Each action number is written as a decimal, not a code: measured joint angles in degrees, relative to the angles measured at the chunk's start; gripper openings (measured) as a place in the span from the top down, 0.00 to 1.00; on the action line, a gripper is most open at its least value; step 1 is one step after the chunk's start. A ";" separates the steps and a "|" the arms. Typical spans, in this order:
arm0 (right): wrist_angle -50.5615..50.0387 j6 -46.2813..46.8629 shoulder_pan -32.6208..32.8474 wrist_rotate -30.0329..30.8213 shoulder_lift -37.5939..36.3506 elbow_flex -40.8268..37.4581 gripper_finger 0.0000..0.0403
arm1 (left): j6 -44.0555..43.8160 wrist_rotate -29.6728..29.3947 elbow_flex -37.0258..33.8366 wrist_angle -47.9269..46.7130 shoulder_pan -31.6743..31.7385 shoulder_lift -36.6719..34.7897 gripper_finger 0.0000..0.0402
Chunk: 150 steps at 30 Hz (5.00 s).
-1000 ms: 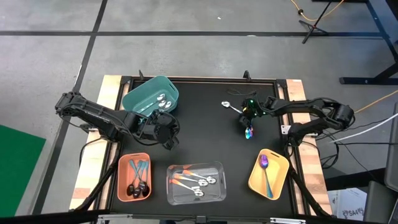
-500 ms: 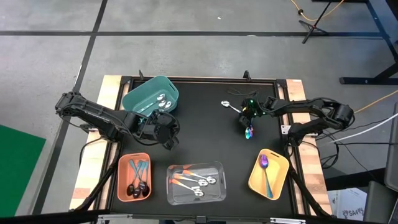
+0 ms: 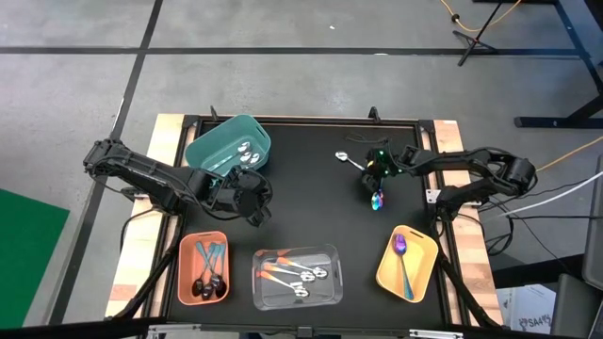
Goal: Sort silverware by color (type)
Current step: Put the white-green spoon into the blue bin
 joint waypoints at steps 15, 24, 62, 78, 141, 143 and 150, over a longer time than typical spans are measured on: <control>7.67 3.09 0.04 -2.61 0.22 -0.15 0.99 | 0.02 0.00 0.00 -0.07 0.00 0.00 0.81; 16.35 5.98 0.09 -8.96 0.17 -0.14 0.99 | 0.04 -2.32 0.00 -0.07 0.01 0.00 0.81; 66.10 13.19 21.38 -12.78 0.00 3.94 0.99 | 40.84 16.12 -0.04 43.20 14.34 1.30 0.81; 65.69 10.05 28.72 -14.33 0.00 7.02 0.99 | 42.10 21.92 -0.04 47.00 14.10 4.02 0.81; 65.08 10.07 28.61 -26.90 0.00 6.99 0.99 | 58.58 41.39 0.00 62.73 13.00 9.92 0.81; 64.82 10.03 28.61 -26.09 0.00 6.99 0.99 | 58.55 41.18 0.00 62.77 13.03 9.92 0.81; 64.18 10.03 28.61 -24.50 0.00 6.99 0.99 | 58.56 40.19 0.00 62.74 13.03 9.92 0.81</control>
